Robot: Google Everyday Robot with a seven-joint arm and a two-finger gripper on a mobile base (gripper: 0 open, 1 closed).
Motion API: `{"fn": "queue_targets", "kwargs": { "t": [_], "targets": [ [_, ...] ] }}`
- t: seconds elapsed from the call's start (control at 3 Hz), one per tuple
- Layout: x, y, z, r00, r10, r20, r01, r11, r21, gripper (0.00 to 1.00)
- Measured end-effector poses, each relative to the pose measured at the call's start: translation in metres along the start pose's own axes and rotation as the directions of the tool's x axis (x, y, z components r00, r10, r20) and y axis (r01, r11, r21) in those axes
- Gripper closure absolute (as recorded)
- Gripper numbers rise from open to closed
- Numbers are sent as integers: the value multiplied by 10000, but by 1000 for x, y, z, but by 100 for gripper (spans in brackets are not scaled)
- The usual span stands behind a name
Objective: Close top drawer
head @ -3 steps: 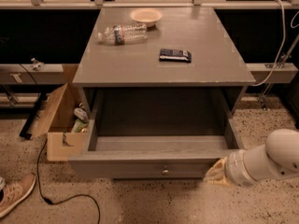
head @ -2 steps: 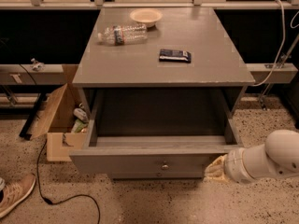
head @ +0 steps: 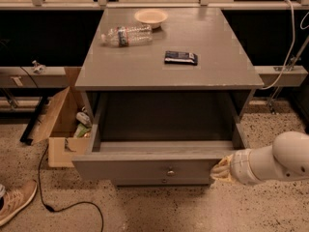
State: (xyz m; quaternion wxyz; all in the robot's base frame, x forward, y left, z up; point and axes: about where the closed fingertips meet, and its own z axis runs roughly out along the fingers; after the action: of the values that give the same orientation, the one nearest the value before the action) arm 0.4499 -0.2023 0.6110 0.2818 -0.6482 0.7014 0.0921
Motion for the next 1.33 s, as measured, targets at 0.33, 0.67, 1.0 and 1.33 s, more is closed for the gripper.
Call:
{"fn": "queue_targets", "kwargs": {
  "t": [0.33,0.67,1.0,1.33],
  "targets": [
    [-9,-25,-4,9949,-996,131,984,9927,694,100],
    [-12,-63,3,9825,-1714,730,1605,9777,1351,100],
    [-20,-99,17,9703,-2112,1184,1876,9650,1835,100],
    [-26,-121,26,9668,-2177,1340,1864,9591,2128,100]
  ]
}}
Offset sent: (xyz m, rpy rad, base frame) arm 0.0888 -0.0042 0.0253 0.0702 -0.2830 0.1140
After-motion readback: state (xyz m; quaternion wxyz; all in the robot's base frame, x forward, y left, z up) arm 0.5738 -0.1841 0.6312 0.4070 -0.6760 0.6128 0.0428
